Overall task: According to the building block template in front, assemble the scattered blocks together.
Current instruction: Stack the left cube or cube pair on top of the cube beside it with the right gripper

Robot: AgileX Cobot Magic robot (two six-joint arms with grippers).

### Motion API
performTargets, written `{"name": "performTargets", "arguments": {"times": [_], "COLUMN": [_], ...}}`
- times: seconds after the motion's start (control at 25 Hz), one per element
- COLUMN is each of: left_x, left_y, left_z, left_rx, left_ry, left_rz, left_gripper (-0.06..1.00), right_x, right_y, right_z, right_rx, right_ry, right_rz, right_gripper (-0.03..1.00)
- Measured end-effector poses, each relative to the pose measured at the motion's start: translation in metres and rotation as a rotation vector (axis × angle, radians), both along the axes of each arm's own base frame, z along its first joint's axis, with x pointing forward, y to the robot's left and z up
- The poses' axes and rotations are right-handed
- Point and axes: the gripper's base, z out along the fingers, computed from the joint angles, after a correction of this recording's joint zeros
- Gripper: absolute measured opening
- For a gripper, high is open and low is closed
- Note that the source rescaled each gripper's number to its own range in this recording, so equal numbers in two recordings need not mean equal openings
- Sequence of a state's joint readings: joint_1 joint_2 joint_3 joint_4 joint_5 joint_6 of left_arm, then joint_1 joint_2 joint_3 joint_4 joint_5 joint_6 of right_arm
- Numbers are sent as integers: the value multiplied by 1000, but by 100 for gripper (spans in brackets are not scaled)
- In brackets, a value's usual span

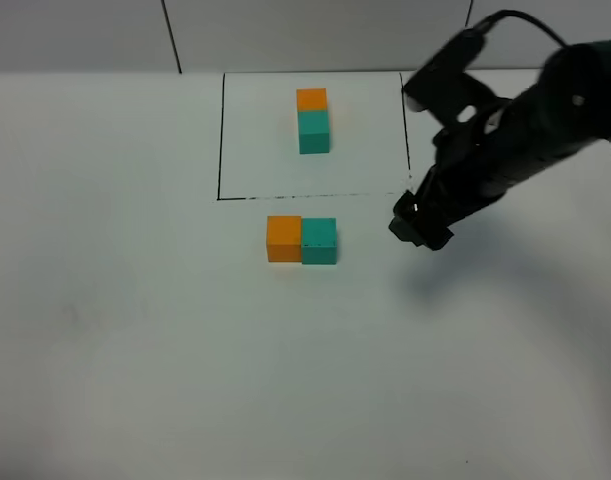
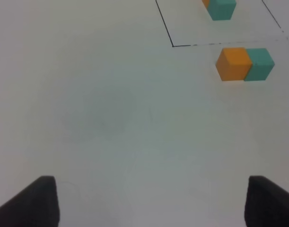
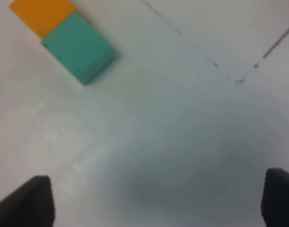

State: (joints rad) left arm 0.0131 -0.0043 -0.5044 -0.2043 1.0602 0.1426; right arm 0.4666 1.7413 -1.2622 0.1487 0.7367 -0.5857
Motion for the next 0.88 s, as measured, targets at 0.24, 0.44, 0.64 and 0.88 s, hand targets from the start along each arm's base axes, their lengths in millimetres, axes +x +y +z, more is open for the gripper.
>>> {"name": "performTargets", "arguments": {"times": [0.24,0.44,0.64,0.88], "left_x": [0,0,0,0], "left_y": [0,0,0,0], "left_z": [0,0,0,0], "left_rx": [0,0,0,0], "left_ry": [0,0,0,0], "left_rz": [0,0,0,0], "left_gripper": [83,83,83,83], "right_x": [21,27,40,51], "right_y": [74,121,142,151], "right_z": [-20,-37,-55,-79], "right_rx": [-195,-235,-264,-287], "right_ry": [8,14,52,72], "right_rz": [337,464,512,540], "right_gripper": [80,80,80,79]}}
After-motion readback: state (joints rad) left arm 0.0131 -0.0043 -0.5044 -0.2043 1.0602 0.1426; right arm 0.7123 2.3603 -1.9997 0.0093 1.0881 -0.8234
